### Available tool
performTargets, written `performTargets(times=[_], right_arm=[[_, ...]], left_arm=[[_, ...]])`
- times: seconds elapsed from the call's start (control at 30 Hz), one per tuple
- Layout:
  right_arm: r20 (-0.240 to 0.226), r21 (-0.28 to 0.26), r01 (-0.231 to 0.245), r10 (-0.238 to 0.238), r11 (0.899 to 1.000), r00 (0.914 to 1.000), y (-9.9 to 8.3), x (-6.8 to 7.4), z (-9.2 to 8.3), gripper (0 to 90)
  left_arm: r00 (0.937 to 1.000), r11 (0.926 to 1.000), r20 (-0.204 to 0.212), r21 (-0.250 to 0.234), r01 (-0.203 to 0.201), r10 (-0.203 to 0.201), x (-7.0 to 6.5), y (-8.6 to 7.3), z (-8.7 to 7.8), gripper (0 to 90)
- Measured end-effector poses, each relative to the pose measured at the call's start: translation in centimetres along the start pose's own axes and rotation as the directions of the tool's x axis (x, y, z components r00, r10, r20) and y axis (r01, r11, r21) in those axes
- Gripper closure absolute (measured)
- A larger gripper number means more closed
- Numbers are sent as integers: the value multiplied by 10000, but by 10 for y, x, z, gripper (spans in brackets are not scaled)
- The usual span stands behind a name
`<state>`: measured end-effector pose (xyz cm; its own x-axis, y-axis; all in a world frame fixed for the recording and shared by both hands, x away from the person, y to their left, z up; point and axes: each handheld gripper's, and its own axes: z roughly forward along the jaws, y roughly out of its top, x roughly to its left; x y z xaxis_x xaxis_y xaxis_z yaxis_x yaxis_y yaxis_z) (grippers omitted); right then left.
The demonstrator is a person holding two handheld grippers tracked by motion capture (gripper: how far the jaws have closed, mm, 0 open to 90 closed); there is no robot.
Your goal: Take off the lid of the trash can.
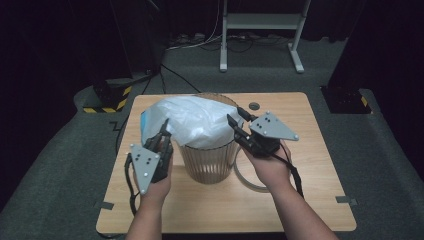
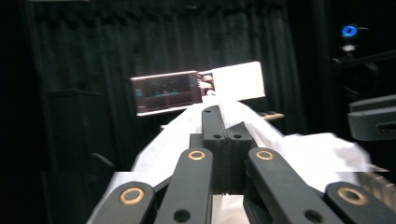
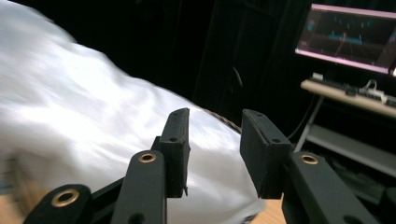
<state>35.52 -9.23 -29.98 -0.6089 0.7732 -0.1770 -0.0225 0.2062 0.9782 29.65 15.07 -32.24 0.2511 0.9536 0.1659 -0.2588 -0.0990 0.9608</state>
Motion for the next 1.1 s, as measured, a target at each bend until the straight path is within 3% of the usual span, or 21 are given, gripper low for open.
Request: performTargets(times=[0.1,0.17,0.23,0.43,0.6,0.67,0.73,0.77,0.83,0.9,1.0,1.1], right_arm=[[-576,-135,41,-49,9999,9983,0,13,-6,589],[-1174,-142,5,-22,9999,9931,0,24,-6,560],[-1449,-179,143,-167,9997,9893,0,35,-5,551],[-1779,-77,282,-291,9996,9836,2,58,8,509],[-1759,75,540,-519,9985,9830,4,71,20,507],[-1683,40,601,-585,9982,9840,7,73,22,593],[-1621,-43,718,-715,9974,9842,9,74,23,796],[-1529,-110,775,-783,9969,9851,10,73,22,889],[-1193,-148,790,-802,9968,9896,11,67,21,898],[-779,-143,613,-622,9980,9950,10,53,19,899],[-147,-4,94,-94,10000,9998,4,25,19,899],[326,73,-336,333,9994,9989,-3,3,17,899]], left_arm=[[9996,10000,280,51,-23,22,-10,6,9,898],[9990,10000,455,88,-12,8,-16,11,16,898],[9988,9999,481,40,-127,125,-20,17,20,898],[9985,9995,471,-179,-264,272,-18,29,18,898],[9982,9996,595,-276,-77,94,-15,35,10,899],[9975,9995,706,-304,18,3,-14,35,6,899],[9976,9995,684,-289,138,-117,-13,35,4,897],[9976,9995,669,-240,182,-166,-12,34,3,894],[9956,9993,875,165,323,-336,-10,31,3,758],[9951,9987,893,347,383,-412,-8,26,0,633],[9954,9975,875,620,326,-380,-8,13,-11,532],[9977,9961,559,809,343,-389,-7,-9,-27,472]])
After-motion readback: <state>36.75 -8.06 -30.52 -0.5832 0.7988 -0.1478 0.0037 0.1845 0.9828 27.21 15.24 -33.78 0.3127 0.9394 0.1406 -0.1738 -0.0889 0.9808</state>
